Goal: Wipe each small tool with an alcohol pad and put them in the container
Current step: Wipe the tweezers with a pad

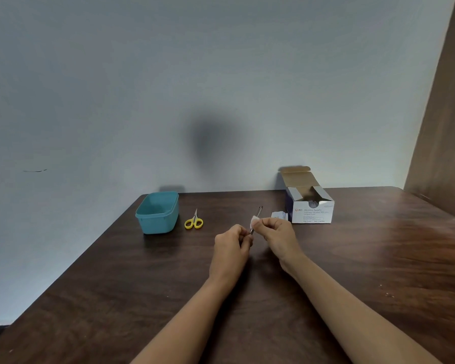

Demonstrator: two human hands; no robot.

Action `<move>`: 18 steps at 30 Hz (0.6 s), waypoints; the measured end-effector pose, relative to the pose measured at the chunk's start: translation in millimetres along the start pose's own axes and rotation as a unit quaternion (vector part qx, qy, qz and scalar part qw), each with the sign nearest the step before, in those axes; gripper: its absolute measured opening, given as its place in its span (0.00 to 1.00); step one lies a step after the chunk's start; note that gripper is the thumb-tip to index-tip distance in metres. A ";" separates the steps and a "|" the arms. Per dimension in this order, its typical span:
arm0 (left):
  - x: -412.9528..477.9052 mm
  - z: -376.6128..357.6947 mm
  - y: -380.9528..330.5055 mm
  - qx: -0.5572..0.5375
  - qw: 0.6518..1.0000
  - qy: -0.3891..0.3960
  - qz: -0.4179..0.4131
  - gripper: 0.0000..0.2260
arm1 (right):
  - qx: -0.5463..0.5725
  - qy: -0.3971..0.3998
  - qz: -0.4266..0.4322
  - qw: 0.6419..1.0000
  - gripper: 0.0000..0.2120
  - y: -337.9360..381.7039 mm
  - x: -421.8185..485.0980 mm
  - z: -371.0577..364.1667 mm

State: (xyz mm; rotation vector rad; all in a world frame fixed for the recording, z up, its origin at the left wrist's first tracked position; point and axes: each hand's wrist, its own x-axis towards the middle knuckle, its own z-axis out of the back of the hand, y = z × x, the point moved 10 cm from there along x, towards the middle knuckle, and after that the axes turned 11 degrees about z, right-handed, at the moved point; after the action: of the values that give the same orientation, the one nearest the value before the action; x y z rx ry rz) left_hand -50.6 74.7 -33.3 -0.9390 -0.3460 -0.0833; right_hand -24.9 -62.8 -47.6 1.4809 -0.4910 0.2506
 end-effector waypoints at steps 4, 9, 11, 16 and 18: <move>0.9 1.9 3.2 0.006 1.000 -0.009 0.009 0.03 | -0.037 0.030 -0.001 0.999 0.08 -3.2 -1.0 -5.1; -0.4 5.2 2.8 0.002 1.000 -0.015 0.010 0.02 | -0.008 0.049 -0.028 0.998 0.04 1.7 -3.5 -6.5; -1.1 5.7 1.6 -0.005 1.000 -0.015 0.006 0.03 | 0.006 0.043 -0.040 0.998 0.04 2.6 -4.2 -5.5; -3.6 8.4 -7.2 -0.039 0.999 -0.023 -0.008 0.02 | 0.022 0.004 -0.067 0.997 0.04 0.6 -5.4 1.4; -3.9 8.8 -8.4 -0.063 0.998 -0.019 -0.009 0.03 | 0.032 -0.011 -0.071 0.997 0.03 2.0 -6.4 3.0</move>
State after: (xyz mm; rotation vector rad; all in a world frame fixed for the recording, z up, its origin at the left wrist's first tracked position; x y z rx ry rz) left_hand -58.4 76.5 -23.3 -1.0639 -0.3881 -0.1044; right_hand -31.9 -64.8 -48.7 1.5758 -0.3950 0.1396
